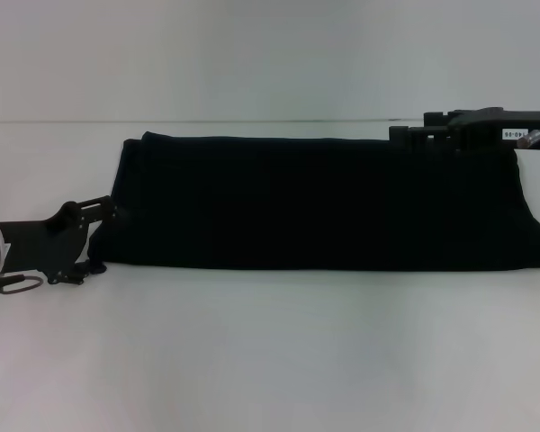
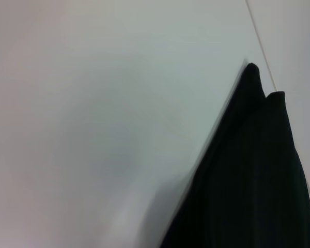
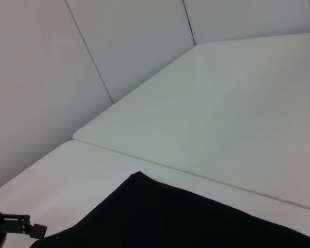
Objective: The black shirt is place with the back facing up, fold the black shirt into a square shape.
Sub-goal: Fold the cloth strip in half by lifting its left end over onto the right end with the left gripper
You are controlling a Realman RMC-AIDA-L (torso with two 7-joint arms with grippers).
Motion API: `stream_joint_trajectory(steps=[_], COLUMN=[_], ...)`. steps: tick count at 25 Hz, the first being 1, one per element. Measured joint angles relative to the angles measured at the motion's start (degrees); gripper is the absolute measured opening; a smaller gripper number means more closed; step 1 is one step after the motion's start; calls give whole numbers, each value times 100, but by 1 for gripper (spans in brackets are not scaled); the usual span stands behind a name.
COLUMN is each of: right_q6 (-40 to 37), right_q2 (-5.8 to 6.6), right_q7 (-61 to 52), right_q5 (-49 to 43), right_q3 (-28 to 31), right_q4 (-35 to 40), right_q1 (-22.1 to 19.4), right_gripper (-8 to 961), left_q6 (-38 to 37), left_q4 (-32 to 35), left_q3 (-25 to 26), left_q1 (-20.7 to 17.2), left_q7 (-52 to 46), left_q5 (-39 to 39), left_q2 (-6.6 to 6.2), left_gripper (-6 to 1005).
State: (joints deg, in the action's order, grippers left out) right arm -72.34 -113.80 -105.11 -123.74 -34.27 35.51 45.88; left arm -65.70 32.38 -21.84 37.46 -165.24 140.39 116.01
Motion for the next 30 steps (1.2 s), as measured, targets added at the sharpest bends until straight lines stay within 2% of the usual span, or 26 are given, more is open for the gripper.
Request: stream_joint_trajectory(steps=[24,30], right_q6=[-5,1], right_q2=[0,3], right_q7=[0,0], right_q5=[9,9], right_q3=[9,6], right_q4=[9,31], right_q1=[0,0], right_gripper=[905,905], left_q6=[217,164], left_q4=[-82,-94], left_q3=[-15,-21], left_q1=[174,188], left_q7=[408,781], left_q5=[7,17], left_q2=[-23,-43], left_gripper=[933,929])
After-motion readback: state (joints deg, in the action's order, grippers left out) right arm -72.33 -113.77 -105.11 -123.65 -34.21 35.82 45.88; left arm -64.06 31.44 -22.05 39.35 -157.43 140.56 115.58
